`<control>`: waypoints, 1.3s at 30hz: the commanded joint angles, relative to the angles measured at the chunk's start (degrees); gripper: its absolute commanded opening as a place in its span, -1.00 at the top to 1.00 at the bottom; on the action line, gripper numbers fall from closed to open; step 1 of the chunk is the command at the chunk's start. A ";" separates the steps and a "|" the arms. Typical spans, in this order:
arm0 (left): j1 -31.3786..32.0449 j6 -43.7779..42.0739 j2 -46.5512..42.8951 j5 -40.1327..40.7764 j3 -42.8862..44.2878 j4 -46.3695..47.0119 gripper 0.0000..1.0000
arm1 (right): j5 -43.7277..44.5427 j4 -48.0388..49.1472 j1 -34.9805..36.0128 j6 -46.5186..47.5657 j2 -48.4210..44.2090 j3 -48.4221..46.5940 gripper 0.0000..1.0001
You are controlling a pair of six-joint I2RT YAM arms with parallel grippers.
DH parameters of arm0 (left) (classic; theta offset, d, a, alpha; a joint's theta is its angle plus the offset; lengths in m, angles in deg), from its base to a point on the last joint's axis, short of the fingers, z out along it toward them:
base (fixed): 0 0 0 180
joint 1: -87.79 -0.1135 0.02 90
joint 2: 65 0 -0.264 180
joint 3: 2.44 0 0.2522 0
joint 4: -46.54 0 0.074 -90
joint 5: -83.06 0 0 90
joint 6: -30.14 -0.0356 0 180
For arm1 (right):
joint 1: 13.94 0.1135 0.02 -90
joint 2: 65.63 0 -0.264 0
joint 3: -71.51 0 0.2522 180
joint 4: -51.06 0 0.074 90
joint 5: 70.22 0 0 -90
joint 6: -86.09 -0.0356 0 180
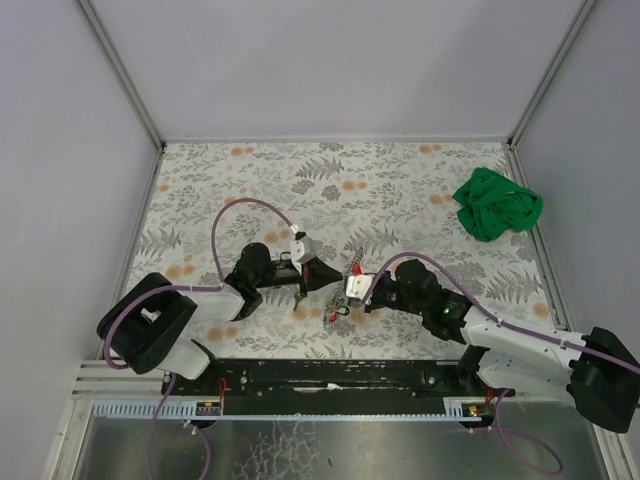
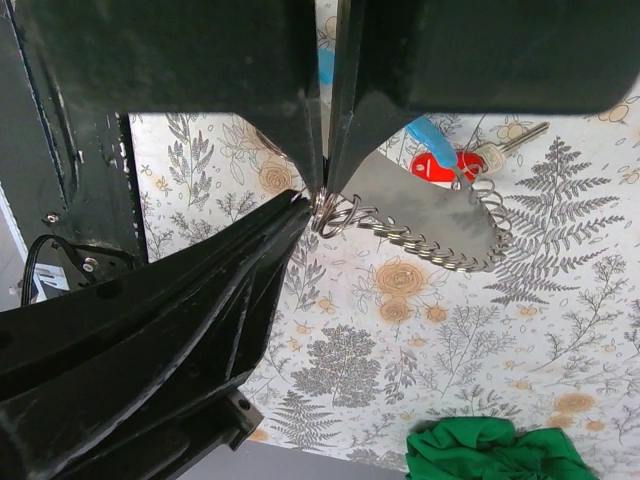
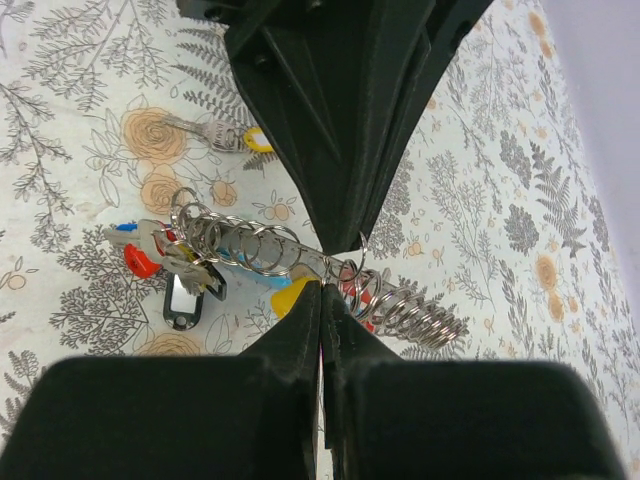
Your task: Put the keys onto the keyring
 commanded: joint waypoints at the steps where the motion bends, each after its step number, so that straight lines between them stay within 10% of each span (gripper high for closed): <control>1: -0.54 0.92 -1.01 0.17 -0.09 7.23 1.00 | 2.65 4.52 0.56 -2.78 2.11 -0.97 1.00; 18: -0.65 -3.18 -3.71 3.54 -0.98 2.83 1.00 | -5.30 -8.11 0.56 -7.31 -2.53 -3.61 0.63; 29: -0.60 -7.34 -5.14 0.92 -1.94 0.77 1.00 | 8.04 -5.07 -0.17 -14.53 -5.55 -3.61 0.39; 39: -0.57 -8.48 -5.31 -0.48 -2.29 0.74 1.00 | -8.56 2.29 -8.30 -23.95 -0.55 -4.41 0.35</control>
